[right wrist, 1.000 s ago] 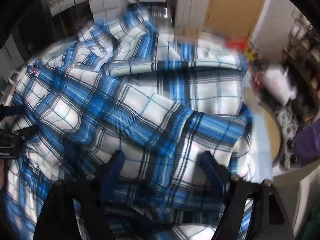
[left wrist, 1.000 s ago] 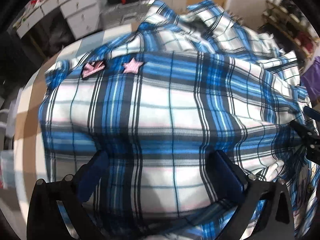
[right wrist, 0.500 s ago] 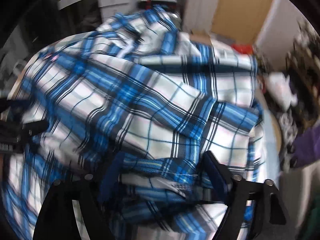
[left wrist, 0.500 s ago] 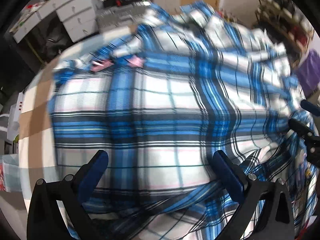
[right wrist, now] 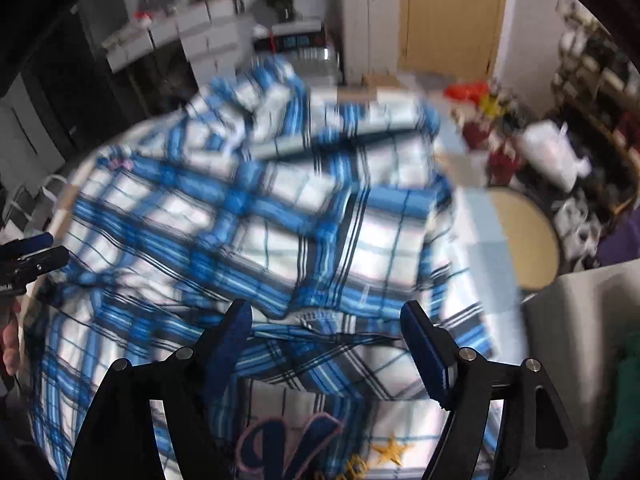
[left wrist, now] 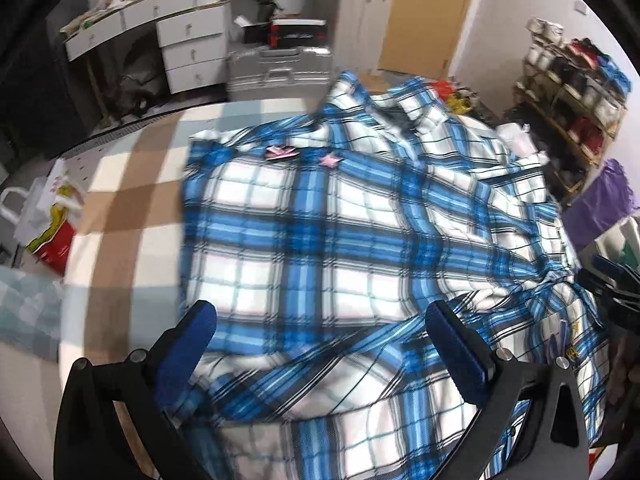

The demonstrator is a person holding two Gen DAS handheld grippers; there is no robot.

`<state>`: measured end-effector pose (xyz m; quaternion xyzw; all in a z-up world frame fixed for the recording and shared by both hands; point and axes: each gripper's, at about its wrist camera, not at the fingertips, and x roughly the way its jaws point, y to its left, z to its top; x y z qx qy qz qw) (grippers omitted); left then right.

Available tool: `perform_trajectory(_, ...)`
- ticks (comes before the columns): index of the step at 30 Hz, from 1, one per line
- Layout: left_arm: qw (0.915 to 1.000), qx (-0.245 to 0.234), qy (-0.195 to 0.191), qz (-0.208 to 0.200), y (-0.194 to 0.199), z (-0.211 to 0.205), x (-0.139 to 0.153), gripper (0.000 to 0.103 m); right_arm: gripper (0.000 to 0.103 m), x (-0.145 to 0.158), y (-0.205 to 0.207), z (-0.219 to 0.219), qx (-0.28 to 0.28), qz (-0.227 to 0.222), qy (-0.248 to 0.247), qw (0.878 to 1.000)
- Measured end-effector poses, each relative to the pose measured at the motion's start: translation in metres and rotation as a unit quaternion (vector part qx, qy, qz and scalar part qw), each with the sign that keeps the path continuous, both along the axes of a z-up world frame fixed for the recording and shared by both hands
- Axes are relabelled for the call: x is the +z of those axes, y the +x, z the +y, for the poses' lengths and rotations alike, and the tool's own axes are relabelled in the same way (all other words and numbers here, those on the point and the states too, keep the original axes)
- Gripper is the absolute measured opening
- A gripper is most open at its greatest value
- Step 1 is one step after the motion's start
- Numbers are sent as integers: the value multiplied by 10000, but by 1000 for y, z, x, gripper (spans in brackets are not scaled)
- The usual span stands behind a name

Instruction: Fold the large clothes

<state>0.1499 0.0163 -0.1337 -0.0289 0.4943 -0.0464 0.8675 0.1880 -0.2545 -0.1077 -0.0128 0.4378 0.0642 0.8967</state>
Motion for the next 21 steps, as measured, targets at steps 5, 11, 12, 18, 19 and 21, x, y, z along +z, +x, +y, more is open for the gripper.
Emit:
perform_trajectory(5,9991,203,-308,185,-52,-6,17,102,89,-11,-16,0,-175,482,215,9985)
perform_trajectory(11,9990,314,-315,84,-70,-20,75,102,89,-20,-58,13,150,743,441,9961)
perform_trajectory(12,9991,374,-157,-100,-74,-20,87,102,89,-18,-60,15,172,738,542,9957)
perform_trajectory(18,9912,676,196,-1118,-89,-12,108,102,93,37,-47,26,283,247,1160,9925)
perform_trajectory(19,9898,723,197,-1216,-87,-9,106,102,95,46,-37,29,259,109,1156,9929)
perform_trajectory(21,9891,767,203,-1237,-83,-1,95,102,102,53,-17,33,206,-83,1216,9923)
